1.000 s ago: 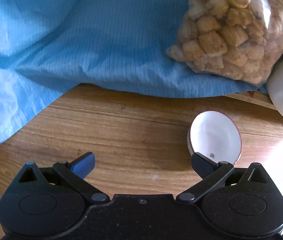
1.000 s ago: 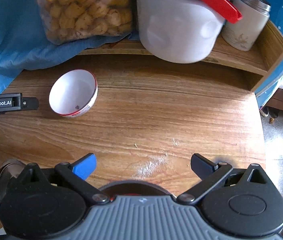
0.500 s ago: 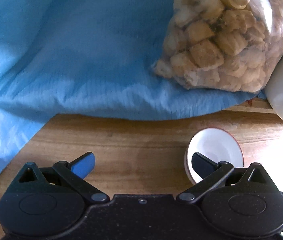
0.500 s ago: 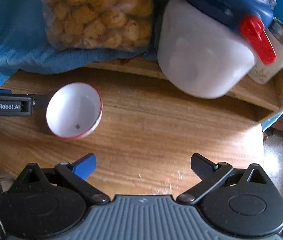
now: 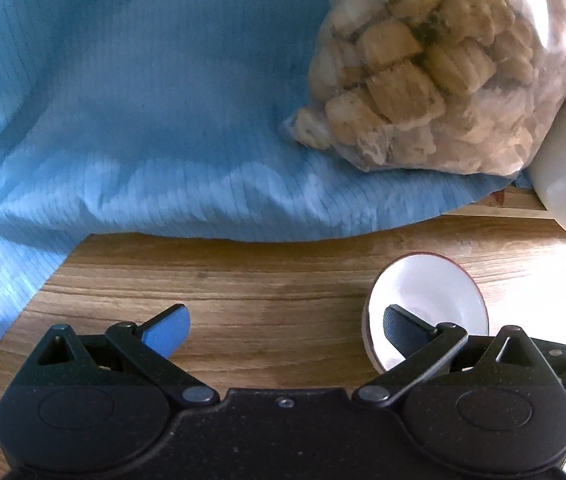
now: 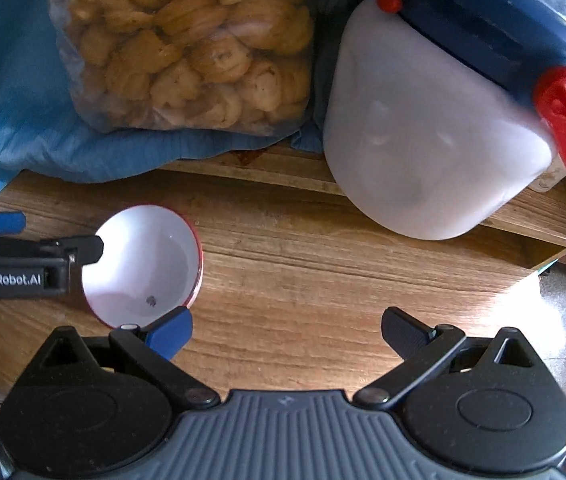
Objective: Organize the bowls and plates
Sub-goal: 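Move both grippers to the smaller white red-rimmed bowl, then close both grippers on the small white bowl's rim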
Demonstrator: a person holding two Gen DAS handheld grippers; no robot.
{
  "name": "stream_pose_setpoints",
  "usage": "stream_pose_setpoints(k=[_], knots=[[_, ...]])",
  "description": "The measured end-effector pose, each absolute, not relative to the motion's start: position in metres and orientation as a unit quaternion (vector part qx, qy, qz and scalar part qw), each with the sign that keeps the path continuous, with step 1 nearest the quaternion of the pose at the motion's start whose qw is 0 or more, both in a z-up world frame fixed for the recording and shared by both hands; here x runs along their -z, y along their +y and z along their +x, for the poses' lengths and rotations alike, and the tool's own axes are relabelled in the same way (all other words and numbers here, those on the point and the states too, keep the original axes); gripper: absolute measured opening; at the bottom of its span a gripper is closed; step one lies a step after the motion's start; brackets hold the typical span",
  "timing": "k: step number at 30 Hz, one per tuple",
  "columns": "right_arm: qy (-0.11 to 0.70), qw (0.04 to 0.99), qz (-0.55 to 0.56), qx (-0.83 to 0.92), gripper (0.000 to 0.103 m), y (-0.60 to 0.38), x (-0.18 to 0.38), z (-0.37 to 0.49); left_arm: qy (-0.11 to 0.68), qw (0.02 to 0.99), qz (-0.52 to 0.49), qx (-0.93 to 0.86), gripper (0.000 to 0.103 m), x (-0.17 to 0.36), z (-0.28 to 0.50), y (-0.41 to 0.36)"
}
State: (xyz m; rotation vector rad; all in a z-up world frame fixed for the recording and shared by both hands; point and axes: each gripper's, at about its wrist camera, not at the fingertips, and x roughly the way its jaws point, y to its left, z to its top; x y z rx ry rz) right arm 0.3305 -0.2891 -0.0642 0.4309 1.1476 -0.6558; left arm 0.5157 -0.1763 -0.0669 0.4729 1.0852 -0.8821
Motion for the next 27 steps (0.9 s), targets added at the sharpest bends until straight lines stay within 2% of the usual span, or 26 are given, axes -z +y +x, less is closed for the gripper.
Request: stream_pose_setpoints(k=[14,17,22,25,27], knots=[[0.518,0.771,0.251,0.272,0.102,-0.299,0.075,0.335,0.499,0.734,0.228,0.401,0.102,0.076,0.502,-0.173],[0.517,0.773,0.25,0.27,0.099,-0.3,0.079,0.337,0.496,0.735,0.239,0.396,0.102,0.077,0.496,-0.172],[0.51,0.774,0.264,0.267,0.085,-0.304,0.086,0.344,0.498,0.731,0.245,0.397,0.098,0.078,0.493,-0.177],[0.507,0.776,0.271,0.26,0.074,-0.308,0.087,0.346,0.508,0.724,0.239,0.4,0.09,0.076,0.496,-0.179],[0.506,0.777,0.274,0.256,0.068,-0.309,0.087,0.349,0.515,0.717,0.231,0.408,0.08,0.075,0.497,-0.18]])
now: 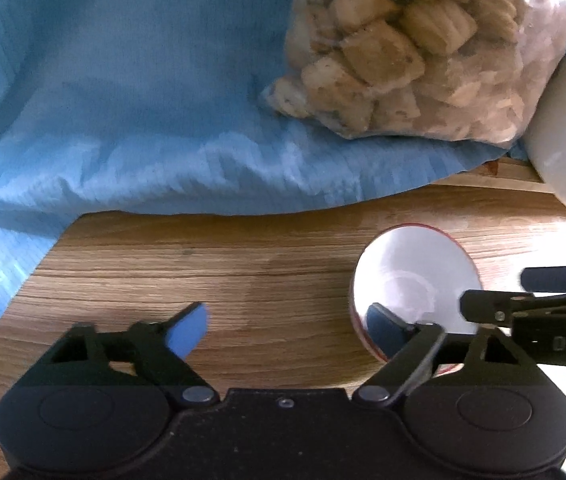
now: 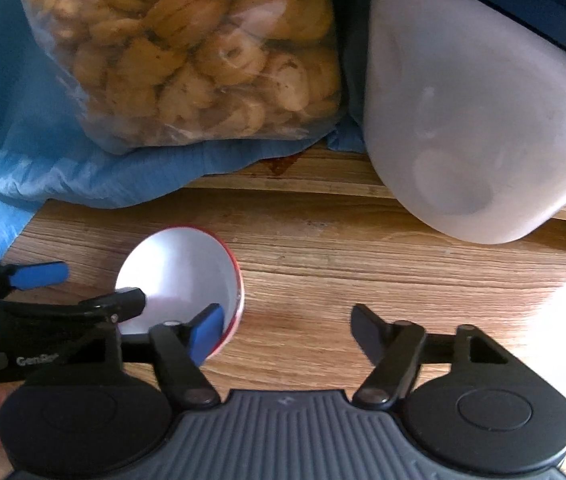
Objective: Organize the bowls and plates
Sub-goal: 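Close both grippers on the small white bowl's rim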
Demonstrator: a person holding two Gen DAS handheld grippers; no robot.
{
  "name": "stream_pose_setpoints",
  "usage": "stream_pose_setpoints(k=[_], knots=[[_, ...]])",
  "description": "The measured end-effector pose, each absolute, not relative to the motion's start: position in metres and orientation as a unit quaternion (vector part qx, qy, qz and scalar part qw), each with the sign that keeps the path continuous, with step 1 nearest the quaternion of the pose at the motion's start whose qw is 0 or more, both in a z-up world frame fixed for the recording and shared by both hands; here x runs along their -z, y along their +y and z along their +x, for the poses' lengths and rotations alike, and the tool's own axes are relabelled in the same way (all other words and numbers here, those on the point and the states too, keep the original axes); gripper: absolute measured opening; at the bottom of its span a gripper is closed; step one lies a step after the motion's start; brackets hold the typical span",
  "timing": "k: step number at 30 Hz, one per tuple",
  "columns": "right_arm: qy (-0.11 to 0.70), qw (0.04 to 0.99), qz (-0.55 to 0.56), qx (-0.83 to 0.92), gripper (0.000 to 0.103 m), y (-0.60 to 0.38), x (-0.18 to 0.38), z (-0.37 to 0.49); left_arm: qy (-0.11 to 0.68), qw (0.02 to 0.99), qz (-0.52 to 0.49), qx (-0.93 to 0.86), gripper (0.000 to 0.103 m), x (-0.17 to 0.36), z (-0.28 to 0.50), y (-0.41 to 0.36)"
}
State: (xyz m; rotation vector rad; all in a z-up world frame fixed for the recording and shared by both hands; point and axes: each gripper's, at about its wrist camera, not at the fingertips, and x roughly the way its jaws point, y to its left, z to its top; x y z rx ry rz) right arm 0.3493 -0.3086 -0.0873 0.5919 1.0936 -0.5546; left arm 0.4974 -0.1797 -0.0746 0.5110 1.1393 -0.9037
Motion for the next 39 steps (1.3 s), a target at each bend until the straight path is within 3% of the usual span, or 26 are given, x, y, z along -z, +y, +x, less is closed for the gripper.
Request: stream_pose_setpoints(k=[7,9,13,20,26,39], knots=[[0.509,0.779,0.276,0.24,0.05,-0.305,0.091,0.363,0.536,0.701,0.209,0.421,0.064,0.082,0.5,-0.183],[0.507,0.78,0.283,0.233,0.042,-0.306,0.092,0.366,0.539,0.697,0.201,0.428,0.053,0.082,0.5,-0.183],[0.505,0.779,0.296,0.224,0.03,-0.303,0.092,0.368,0.545,0.689,0.183,0.442,0.041,0.084,0.499,-0.185],[0.499,0.771,0.332,0.216,0.022,-0.312,0.099,0.372,0.553,0.672,0.165,0.464,0.015,0.086,0.492,-0.185],[0.486,0.767,0.363,0.211,0.011,-0.316,0.101,0.362,0.559,0.664,0.166,0.469,0.014,0.085,0.489,-0.186],[0.457,0.778,0.378,0.205,0.011,-0.306,0.085,0.339,0.556,0.671,0.147,0.468,0.012,0.068,0.477,-0.172]])
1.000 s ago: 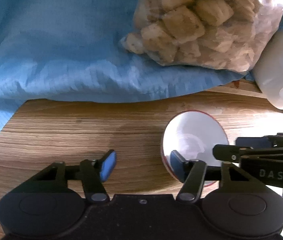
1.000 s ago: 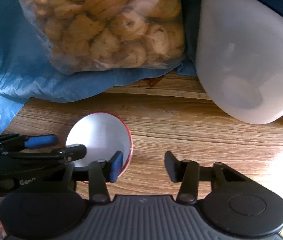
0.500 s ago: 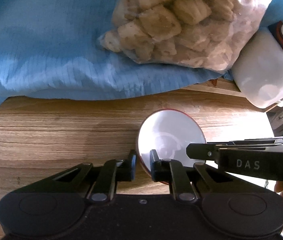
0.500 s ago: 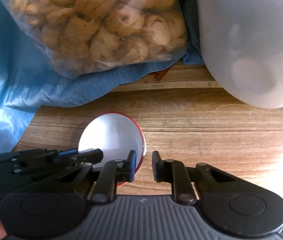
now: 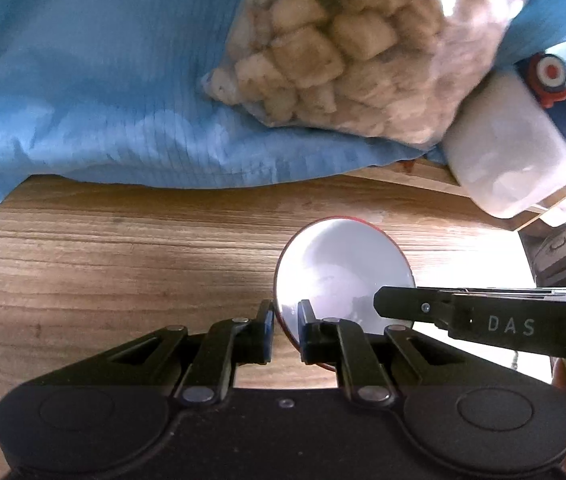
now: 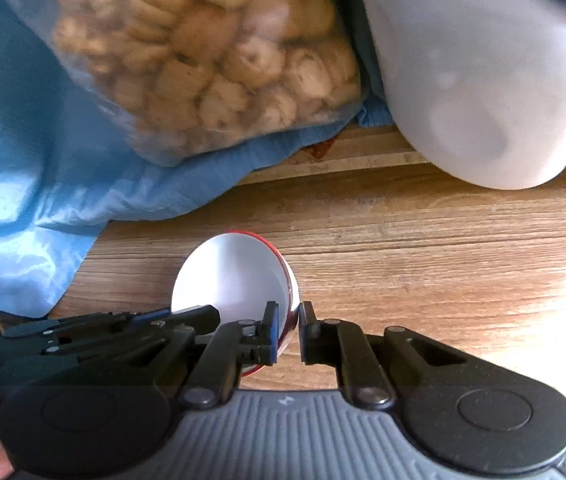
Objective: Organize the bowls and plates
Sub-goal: 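Lift the small white bowl with both grippers and carry it over the steel bowl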
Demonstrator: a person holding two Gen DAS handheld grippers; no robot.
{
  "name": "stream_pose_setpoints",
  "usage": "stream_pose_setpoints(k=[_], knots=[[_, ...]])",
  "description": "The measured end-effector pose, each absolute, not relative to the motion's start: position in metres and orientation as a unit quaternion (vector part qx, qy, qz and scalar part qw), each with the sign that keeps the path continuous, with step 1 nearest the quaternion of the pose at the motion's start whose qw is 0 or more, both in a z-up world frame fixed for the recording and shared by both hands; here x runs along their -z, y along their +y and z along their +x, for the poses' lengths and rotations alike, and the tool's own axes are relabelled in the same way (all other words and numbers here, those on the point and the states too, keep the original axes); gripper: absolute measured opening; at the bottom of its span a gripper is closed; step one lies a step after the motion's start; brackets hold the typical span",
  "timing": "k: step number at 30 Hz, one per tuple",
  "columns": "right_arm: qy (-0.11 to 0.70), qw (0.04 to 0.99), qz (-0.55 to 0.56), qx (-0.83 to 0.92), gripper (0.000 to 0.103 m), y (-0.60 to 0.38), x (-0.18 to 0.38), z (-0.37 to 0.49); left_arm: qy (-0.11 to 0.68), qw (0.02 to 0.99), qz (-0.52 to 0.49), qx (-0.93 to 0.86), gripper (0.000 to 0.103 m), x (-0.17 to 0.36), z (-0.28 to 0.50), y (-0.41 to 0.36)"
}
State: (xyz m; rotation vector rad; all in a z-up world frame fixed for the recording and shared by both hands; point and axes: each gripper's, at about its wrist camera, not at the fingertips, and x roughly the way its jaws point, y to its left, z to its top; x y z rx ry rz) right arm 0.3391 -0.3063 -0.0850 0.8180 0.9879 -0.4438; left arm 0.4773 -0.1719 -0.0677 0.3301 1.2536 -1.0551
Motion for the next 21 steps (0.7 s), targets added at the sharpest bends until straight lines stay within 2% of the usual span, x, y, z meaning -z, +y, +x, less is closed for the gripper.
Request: stream_pose_setpoints(k=[21], knots=[[0.43,0.802,0.361,0.203,0.011,-0.277,0.035,0.262,0.526,0.679,0.149,0.489,0.012,0.024,0.404,-0.14]])
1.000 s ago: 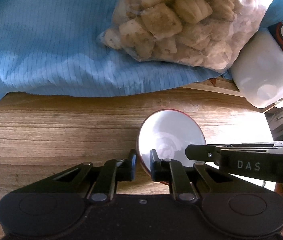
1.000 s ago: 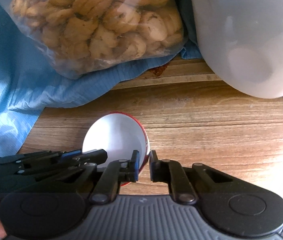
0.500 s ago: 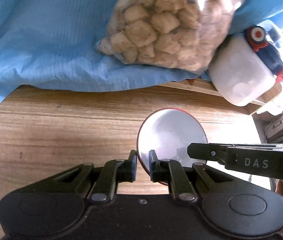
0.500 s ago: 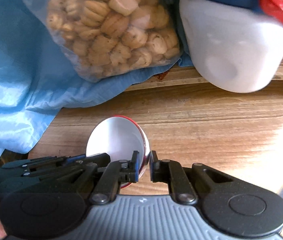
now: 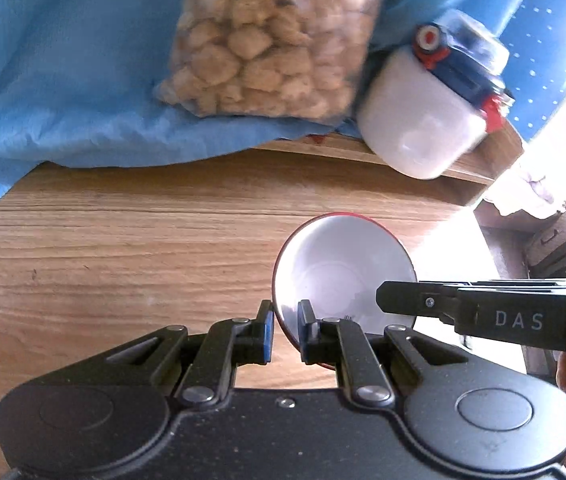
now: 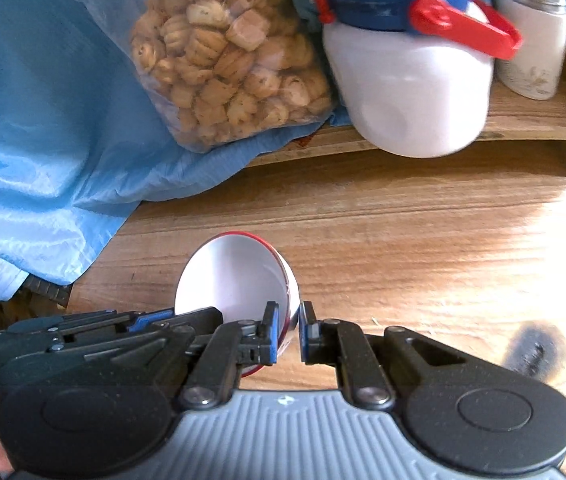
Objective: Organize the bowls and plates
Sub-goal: 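Lift the small white bowl with both grippers and carry it over the steel bowl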
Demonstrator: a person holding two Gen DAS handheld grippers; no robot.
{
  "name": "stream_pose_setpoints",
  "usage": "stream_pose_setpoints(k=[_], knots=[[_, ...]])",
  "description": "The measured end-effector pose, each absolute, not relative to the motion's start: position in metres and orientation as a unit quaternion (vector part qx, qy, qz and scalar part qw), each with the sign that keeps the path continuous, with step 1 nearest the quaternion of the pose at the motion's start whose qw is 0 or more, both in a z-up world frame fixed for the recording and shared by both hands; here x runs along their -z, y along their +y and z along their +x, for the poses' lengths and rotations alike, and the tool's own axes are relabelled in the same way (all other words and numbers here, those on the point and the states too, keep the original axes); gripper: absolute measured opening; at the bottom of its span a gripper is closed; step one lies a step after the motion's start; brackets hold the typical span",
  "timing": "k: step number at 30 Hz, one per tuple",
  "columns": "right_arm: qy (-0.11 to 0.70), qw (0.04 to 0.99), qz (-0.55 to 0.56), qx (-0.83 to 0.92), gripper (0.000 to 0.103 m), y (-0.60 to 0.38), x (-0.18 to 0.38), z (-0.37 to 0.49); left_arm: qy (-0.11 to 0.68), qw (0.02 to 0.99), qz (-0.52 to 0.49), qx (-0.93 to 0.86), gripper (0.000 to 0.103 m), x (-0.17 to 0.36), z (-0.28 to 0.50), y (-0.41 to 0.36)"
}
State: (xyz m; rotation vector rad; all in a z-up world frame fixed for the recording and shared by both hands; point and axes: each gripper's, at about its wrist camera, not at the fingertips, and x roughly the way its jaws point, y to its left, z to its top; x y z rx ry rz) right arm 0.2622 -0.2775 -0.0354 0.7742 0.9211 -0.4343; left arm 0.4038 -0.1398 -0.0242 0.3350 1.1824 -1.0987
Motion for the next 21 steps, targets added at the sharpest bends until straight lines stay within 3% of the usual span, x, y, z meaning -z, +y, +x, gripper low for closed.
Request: stream_pose_setpoints(k=[21], knots=[[0.434,0.797,0.374,0.192,0.013,-0.279,0.027,0.192,0.516,0.67,0.164,0.507,0.013,0.008,0.341,-0.14]])
